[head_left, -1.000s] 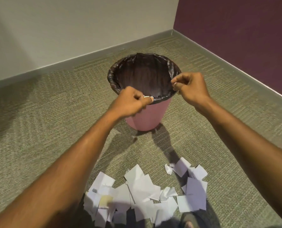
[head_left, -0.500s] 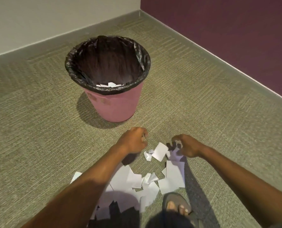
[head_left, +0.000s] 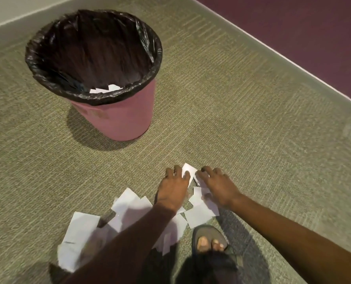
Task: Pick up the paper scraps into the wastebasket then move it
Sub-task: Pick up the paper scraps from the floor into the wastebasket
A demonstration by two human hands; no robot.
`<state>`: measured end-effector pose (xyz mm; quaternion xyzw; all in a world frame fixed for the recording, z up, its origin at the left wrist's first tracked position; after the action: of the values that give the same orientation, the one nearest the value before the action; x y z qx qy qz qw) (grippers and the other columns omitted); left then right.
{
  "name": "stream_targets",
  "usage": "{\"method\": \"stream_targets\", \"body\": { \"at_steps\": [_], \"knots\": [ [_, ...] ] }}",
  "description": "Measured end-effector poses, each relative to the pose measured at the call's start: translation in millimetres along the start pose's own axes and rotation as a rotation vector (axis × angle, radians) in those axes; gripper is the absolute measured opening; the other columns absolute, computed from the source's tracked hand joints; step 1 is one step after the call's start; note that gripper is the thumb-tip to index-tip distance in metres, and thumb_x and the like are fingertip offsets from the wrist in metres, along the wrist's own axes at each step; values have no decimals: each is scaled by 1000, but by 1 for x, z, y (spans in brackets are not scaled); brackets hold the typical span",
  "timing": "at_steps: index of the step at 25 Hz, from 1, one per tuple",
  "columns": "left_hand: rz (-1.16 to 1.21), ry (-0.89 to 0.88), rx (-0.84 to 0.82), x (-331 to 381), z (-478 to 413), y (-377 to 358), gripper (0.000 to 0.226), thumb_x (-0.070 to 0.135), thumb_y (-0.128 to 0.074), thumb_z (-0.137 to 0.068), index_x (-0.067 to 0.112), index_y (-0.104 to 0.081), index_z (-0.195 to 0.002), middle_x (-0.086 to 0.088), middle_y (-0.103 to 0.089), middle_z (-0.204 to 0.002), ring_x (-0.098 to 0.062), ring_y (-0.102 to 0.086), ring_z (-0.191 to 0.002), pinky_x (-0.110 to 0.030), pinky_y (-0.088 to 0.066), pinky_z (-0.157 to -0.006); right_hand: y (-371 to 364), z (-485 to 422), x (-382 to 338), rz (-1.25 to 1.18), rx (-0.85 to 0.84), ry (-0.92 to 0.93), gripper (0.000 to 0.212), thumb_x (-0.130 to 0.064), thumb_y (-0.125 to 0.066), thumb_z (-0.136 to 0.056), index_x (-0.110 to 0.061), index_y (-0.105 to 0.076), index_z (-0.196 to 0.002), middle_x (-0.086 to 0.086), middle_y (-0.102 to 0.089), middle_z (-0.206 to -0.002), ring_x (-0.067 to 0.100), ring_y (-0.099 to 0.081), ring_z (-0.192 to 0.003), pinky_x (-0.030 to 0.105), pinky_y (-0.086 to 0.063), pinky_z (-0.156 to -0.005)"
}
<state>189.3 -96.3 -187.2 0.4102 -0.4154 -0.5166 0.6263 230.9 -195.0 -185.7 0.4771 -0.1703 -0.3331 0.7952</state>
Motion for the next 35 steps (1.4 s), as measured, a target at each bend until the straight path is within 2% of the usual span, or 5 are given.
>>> {"method": "stream_targets", "body": {
  "at_steps": [3,11,15,20,35],
  "knots": [
    [2,-42,57,-2,-7,8,28,17,-59,-90,14,-58,-118,-12,-53,-122,-31,-52,-109,-37,-54,-72,8,0,-5,-65,65,38,72,-26,-68,-87,-18,-27,-146,6,-44,-140,31,-47,-113,44,-50,-86],
    [325,-24,66,-6,-12,6,25,3,-58,-89,12,-58,-113,-6,-45,-129,-25,-45,-120,-38,-53,-87,5,2,-3,-282,51,-9,46,-11,-60,-89,-10,-45,-132,12,-53,-123,33,-57,-105,37,-49,-80],
    [536,54,67,-17,-21,1,45,-6,-63,-83,13,-55,-123,-8,-47,-124,-24,-50,-112,-35,-55,-87,1,4,3,-266,90,-117,59,-15,-66,-88,-13,-38,-140,7,-45,-130,24,-55,-95,29,-46,-67],
    [689,104,-18,-20,-26,-9,69,-4,-69,-79,21,-42,-137,-9,-52,-122,-25,-57,-110,-30,-52,-87,9,0,2,-169,118,-77,63,-25,-67,-89,-17,-38,-144,2,-44,-143,26,-49,-113,37,-51,-88],
    [594,30,-76,-18,-40,-3,60,-2,-73,-79,14,-53,-134,-14,-58,-131,-31,-60,-115,-37,-53,-95,25,-6,22,-489,-6,-70,26,2,-58,-87,-7,-67,-109,13,-69,-108,29,-64,-100,36,-53,-84]
  ]
}}
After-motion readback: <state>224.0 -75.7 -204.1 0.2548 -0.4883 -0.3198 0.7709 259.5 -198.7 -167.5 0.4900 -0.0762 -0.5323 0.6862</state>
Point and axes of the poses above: each hand's wrist, its own z-axis away from the middle knuckle, its own y-axis out of the back of the hand, x = y × z, the point moved 10 cm from there along -z, towards the middle knuckle
